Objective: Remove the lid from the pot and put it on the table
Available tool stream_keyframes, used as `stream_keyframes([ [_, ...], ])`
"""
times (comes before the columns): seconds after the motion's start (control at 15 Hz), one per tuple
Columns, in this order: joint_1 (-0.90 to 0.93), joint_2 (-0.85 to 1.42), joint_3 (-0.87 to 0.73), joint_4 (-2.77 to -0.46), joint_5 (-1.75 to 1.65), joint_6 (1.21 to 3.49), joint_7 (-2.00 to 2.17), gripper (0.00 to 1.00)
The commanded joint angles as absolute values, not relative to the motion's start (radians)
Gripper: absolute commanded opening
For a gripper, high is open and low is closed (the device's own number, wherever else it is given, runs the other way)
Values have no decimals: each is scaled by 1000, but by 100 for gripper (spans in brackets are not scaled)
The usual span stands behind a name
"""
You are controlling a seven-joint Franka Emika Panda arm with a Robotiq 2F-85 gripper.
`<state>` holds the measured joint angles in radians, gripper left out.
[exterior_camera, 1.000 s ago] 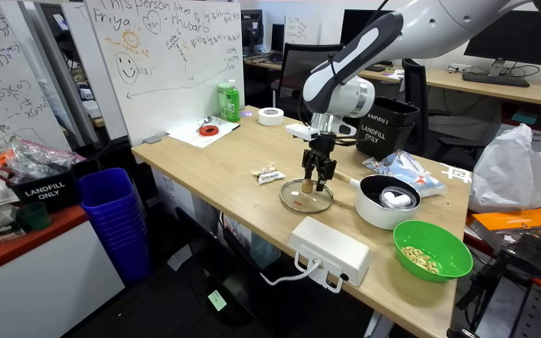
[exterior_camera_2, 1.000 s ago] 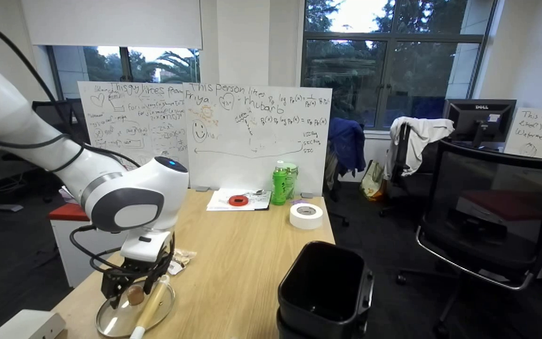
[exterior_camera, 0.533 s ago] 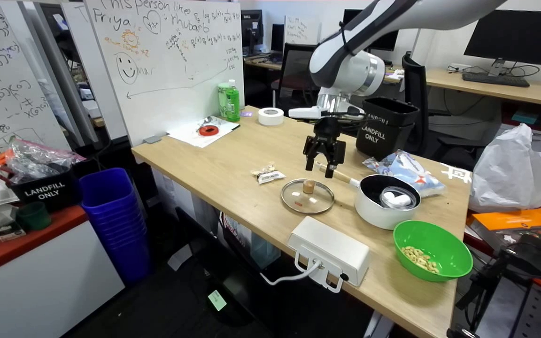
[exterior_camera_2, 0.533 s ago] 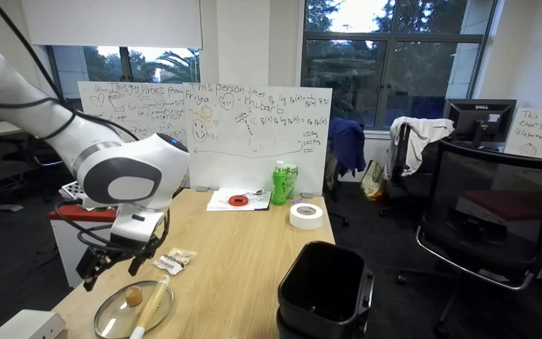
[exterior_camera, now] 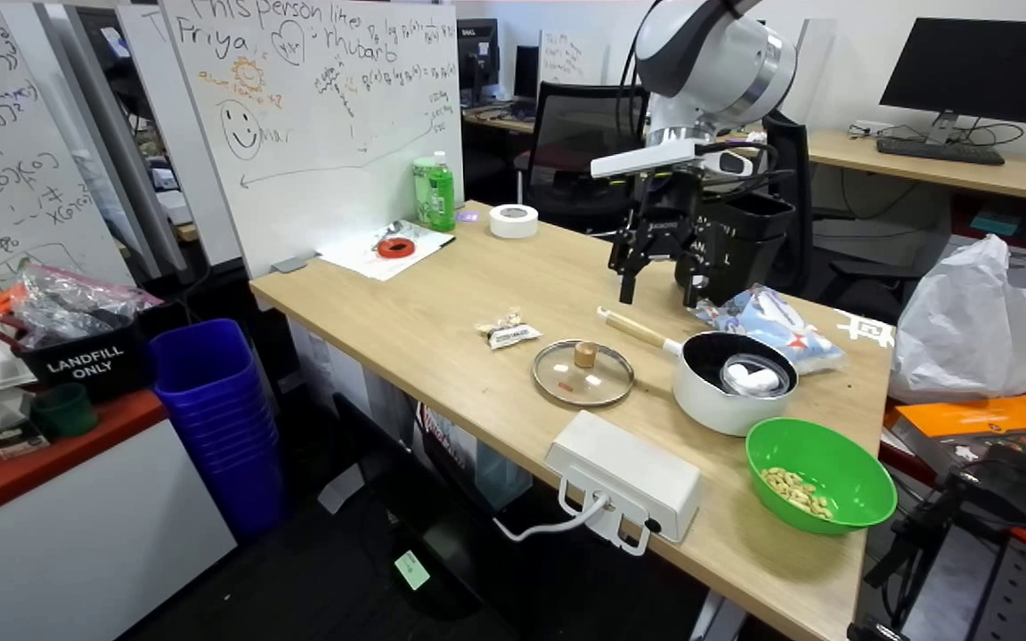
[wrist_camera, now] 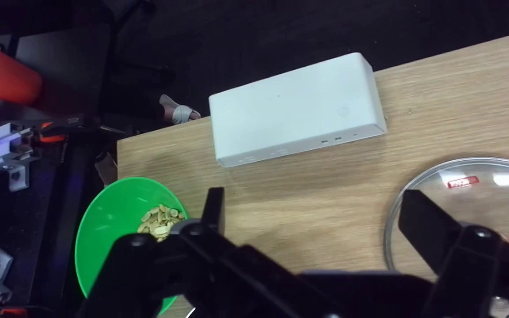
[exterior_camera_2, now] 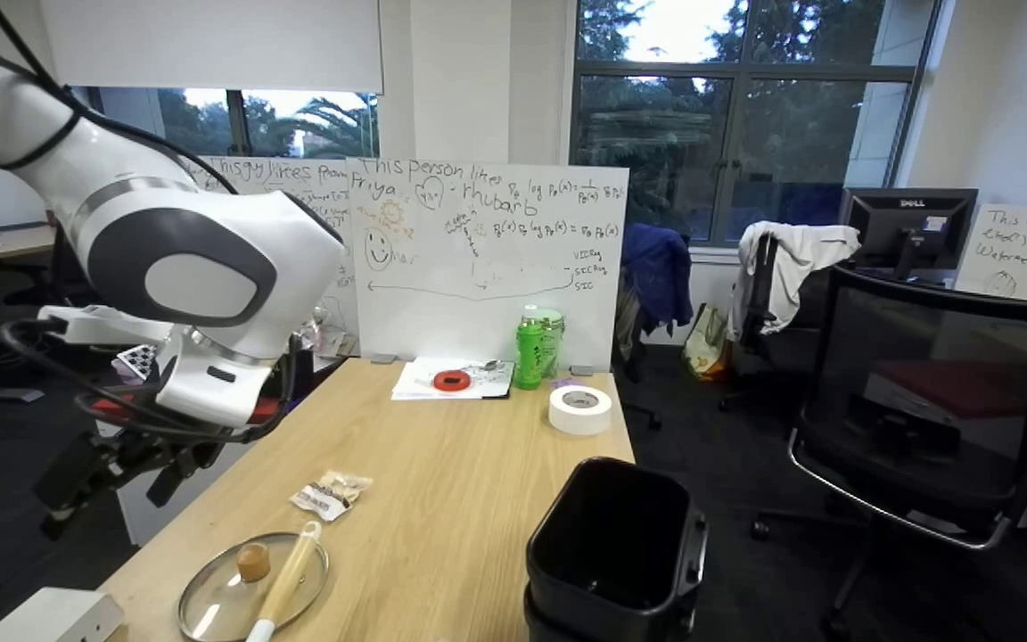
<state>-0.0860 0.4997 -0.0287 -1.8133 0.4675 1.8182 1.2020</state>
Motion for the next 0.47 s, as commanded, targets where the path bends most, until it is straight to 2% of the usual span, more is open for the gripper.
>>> stream_keyframes([
  [0.0,-71,497,-47,-1817,475,1813,1191,100],
  [0.4,-69,499,-46,-1819,475,1813,1187,100],
])
